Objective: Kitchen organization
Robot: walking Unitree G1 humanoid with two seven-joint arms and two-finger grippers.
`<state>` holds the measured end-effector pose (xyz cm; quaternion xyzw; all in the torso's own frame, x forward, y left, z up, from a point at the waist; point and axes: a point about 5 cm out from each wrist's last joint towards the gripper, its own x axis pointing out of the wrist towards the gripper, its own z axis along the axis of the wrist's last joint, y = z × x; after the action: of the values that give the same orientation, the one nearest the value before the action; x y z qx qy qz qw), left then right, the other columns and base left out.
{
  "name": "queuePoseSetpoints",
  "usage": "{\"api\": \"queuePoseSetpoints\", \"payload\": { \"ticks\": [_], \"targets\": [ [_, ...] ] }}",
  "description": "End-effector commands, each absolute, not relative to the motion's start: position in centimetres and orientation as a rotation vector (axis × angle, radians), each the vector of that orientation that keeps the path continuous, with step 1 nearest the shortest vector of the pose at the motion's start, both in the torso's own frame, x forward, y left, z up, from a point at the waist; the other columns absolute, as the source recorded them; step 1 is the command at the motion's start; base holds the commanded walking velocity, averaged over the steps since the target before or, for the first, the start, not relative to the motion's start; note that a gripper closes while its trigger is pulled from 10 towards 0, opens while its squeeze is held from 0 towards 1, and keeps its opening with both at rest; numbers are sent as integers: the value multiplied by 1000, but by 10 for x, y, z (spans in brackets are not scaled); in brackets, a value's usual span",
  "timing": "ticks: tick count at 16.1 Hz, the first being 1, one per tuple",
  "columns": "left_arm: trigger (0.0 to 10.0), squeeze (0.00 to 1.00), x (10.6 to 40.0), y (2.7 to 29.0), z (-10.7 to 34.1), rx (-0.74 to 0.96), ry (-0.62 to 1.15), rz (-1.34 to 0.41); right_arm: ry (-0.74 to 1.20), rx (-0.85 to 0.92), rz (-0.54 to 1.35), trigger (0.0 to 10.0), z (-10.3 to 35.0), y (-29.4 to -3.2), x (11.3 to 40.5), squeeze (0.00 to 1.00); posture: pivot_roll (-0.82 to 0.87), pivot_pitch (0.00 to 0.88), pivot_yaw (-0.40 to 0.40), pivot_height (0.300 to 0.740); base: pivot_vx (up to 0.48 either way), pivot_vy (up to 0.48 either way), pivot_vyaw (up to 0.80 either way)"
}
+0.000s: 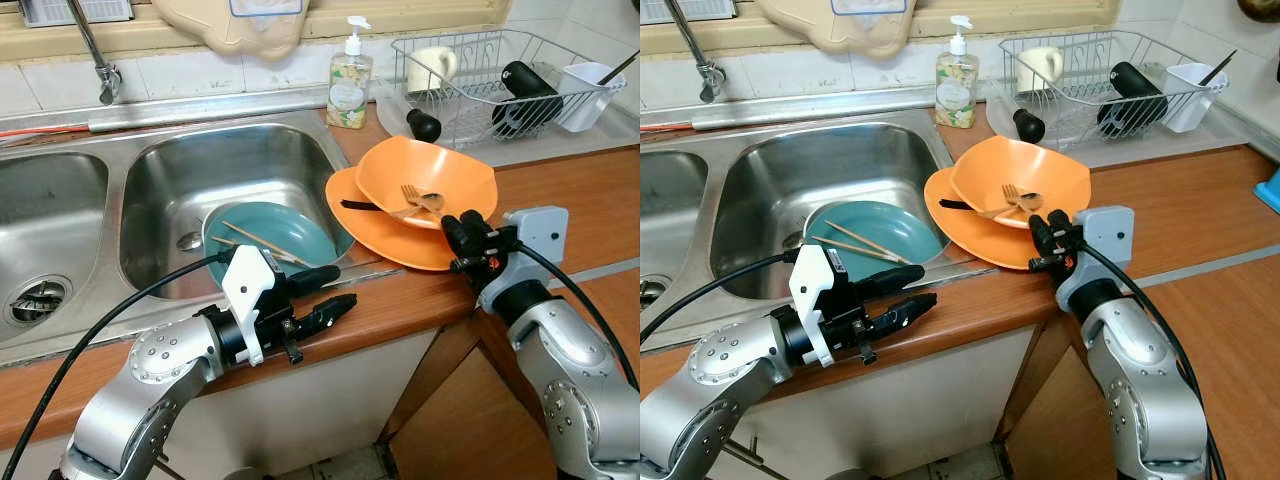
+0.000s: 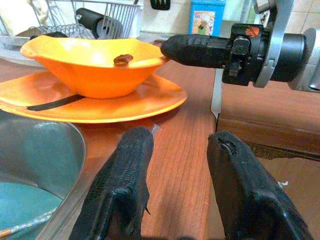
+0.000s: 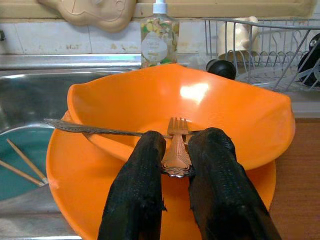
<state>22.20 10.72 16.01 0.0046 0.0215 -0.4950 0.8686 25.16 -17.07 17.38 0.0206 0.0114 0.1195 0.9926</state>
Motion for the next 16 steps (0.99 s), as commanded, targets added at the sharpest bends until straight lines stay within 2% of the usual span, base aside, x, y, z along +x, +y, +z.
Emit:
{"api": "queuePoseSetpoints", "payload": {
  "ticks": [1,5,9,13,16],
  "targets": [
    [10000,0,223,107,162,36,38,-1044,-12,41,221,0,182,-176,256,0,-89,0,18,740,0,0,0],
    [10000,0,223,107,163,40,35,-1047,-80,58,212,0,196,-179,259,0,-88,0,19,740,0,0,0],
    [10000,0,234,108,171,117,-32,-993,-119,48,280,0,208,-173,259,0,-86,0,16,740,0,0,0],
    [10000,0,258,105,193,292,-203,-897,-157,35,439,0,227,-155,258,0,-86,0,16,740,0,0,0],
    [10000,0,274,100,209,491,-330,-844,-167,-3,570,0,238,-139,256,0,-82,0,13,740,0,0,0]
  ]
}}
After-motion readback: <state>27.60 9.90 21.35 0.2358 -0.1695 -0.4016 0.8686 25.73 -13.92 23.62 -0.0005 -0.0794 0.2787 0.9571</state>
